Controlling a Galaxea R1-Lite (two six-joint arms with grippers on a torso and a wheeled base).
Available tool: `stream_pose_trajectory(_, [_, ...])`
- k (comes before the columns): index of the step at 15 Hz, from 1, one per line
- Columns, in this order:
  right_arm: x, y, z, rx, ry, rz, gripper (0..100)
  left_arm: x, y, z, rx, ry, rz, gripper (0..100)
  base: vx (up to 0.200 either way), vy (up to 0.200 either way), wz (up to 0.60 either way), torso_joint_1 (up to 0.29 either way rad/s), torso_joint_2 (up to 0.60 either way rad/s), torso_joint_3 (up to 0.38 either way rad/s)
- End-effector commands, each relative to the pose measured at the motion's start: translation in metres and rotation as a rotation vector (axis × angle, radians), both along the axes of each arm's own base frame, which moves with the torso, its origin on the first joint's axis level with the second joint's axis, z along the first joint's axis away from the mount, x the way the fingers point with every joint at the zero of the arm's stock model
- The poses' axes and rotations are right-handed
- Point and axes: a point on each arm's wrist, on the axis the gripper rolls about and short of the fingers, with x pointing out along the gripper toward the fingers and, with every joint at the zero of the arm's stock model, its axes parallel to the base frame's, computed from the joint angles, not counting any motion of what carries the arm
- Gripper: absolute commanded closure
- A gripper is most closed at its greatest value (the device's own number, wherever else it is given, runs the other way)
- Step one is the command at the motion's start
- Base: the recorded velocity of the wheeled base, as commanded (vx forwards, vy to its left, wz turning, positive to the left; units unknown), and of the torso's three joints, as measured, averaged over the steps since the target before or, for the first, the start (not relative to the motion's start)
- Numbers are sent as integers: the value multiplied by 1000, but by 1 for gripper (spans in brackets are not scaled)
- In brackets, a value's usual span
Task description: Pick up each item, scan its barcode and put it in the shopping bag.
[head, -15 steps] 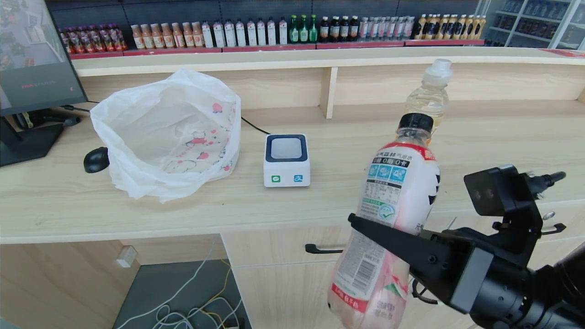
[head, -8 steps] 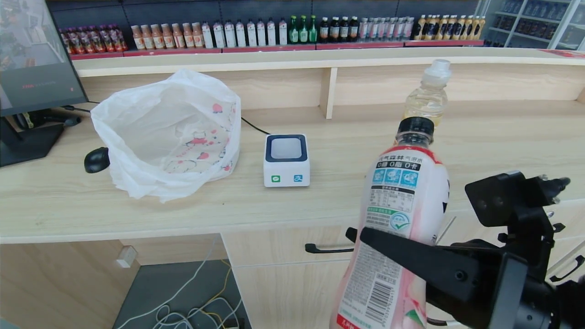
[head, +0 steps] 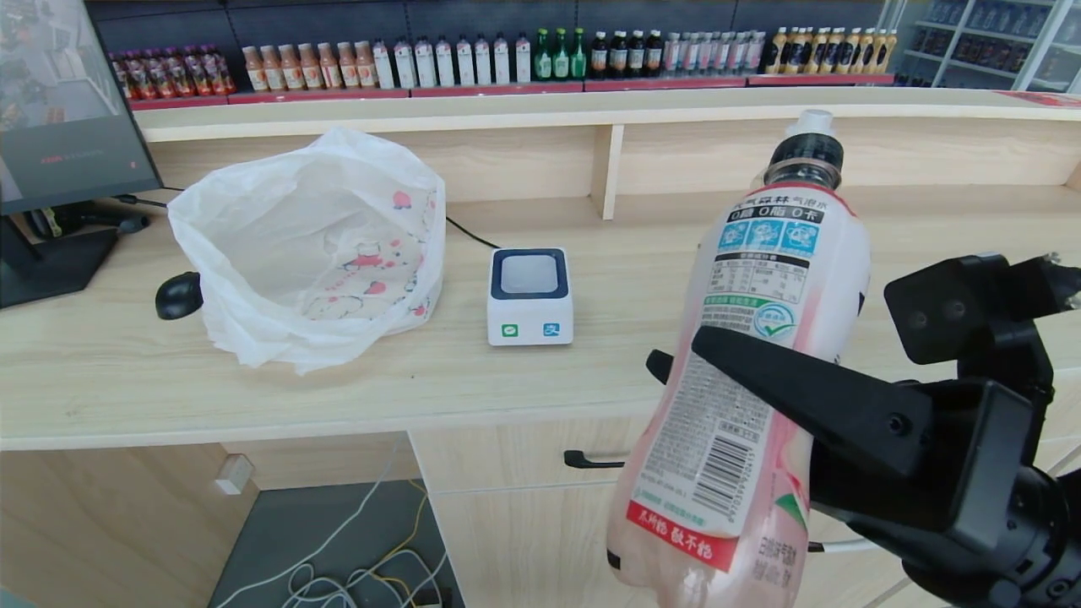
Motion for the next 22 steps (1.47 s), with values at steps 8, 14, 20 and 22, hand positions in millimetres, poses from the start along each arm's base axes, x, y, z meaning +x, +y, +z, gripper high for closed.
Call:
stream_pose_trajectory(8, [-2, 4, 3, 10, -10, 19, 100, 0, 0, 0, 0, -1, 0, 0, 0, 0, 0, 0, 0, 0])
stream_pose_trajectory(14, [-3, 4, 4, 7, -25, 13, 100, 0, 0, 0, 0, -1, 0, 0, 0, 0, 0, 0, 0, 0])
stream_pose_trajectory(20, [-3, 3, 1, -30, -92, -24, 100, 0, 0, 0, 0, -1, 0, 0, 0, 0, 0, 0, 0, 0])
stream_pose_trajectory(22, [-2, 3, 0, -47, -124, -42, 100, 0, 0, 0, 0, -1, 0, 0, 0, 0, 0, 0, 0, 0])
